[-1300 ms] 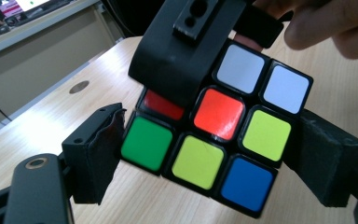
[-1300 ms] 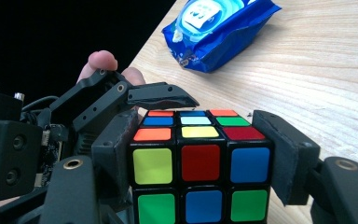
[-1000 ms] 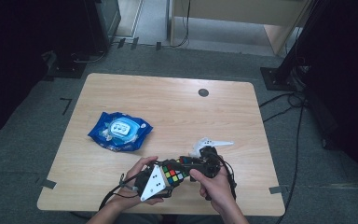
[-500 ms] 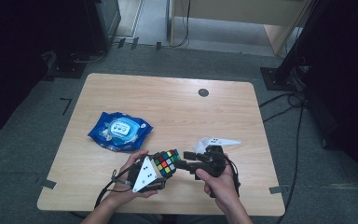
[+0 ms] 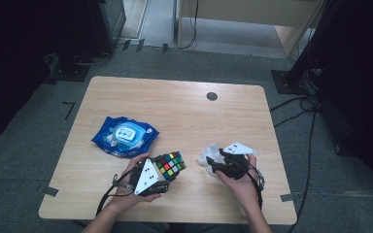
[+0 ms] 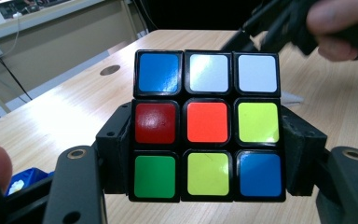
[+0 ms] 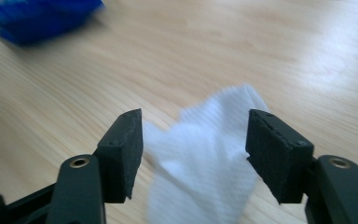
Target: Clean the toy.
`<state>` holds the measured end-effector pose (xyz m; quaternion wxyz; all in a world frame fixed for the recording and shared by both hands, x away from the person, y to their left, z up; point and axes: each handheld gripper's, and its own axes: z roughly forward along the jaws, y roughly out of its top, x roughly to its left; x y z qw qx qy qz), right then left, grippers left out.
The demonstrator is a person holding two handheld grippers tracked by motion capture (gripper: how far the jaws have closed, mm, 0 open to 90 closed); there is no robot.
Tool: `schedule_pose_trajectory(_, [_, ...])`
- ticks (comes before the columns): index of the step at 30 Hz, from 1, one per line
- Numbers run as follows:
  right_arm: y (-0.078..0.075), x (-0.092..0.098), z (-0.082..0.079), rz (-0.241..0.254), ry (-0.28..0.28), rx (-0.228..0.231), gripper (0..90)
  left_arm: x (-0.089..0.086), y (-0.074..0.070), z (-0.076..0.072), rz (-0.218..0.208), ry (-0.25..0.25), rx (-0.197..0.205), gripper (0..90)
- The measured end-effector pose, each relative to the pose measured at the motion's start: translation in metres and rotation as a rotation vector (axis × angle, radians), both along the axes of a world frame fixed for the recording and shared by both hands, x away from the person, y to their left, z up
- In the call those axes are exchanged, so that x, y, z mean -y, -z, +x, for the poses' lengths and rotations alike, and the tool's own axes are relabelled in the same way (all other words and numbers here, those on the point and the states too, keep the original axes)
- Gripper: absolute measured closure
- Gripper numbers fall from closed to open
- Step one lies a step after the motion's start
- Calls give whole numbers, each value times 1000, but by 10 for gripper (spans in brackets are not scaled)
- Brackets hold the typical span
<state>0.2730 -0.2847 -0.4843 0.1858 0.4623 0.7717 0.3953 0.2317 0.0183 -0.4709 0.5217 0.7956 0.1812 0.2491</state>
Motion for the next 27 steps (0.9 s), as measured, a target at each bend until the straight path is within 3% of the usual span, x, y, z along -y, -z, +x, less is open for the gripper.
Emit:
schedule_pose_trajectory(2, [8, 0, 3, -15, -3, -13, 345, -1, 0, 0, -2, -3, -4, 341])
schedule_pose_trajectory(5, [16, 3, 6, -33, 47, -25, 344, -1, -1, 1, -10, -6, -7, 341])
schedule_pose_trajectory(14, [30, 13, 8, -42, 107, -97, 462, -1, -1, 2, -28, -8, -26, 342])
schedule_pose_trajectory(18, [32, 15, 5, -54, 113, -71, 515, 2, -2, 0, -23, 4, -19, 342])
schedule_pose_trajectory(21, [33, 15, 3, -51, 123, -58, 614, 4, -3, 0, -17, 8, -18, 342])
schedule_pose_trajectory(26, [32, 17, 0, -30, 110, -56, 879, 4, -2, 3, -20, 7, -23, 342])
schedule_pose_trajectory(27, [29, 17, -1, -24, 118, -41, 894, 3, -2, 3, -25, 6, -24, 342])
